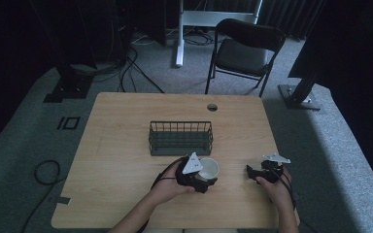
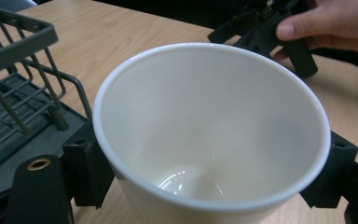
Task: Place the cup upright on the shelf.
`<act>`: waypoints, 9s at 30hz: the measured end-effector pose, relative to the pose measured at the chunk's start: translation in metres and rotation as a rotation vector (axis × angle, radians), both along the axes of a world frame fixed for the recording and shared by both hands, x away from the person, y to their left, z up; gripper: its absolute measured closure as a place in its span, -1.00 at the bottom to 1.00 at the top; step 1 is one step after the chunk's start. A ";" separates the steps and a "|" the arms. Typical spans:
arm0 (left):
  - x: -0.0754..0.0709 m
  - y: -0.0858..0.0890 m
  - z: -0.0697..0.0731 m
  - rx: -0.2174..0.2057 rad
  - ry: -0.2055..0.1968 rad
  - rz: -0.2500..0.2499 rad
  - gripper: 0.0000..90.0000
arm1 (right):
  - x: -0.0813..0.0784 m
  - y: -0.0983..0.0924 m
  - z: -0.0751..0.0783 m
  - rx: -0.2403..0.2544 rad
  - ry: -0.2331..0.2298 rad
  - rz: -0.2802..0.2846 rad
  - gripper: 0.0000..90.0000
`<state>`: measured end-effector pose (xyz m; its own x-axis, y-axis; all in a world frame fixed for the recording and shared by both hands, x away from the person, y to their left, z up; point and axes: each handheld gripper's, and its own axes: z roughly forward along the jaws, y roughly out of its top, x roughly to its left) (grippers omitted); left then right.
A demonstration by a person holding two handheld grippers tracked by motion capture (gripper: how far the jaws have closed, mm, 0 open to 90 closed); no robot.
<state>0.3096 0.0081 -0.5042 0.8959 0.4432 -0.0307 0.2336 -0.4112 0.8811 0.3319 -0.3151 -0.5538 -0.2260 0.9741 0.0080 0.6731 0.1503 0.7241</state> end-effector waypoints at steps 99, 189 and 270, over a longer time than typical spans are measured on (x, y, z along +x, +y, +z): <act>0.102 0.049 0.038 -0.075 -0.061 0.601 -0.54 | 0.000 0.000 0.000 0.001 0.000 -0.001 -0.75; 0.026 0.153 0.051 -0.070 -0.066 0.584 -0.74 | 0.000 0.000 0.000 0.002 0.001 -0.002 -0.75; -0.010 0.277 -0.047 0.196 0.265 1.130 -0.94 | 0.000 0.000 0.000 0.000 0.000 0.000 -0.76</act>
<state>0.2997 0.2850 -0.5513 -0.0332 0.9994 0.0003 0.7184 0.0237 0.6952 0.3320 -0.3151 -0.5538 -0.2262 0.9741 0.0081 0.6728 0.1502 0.7244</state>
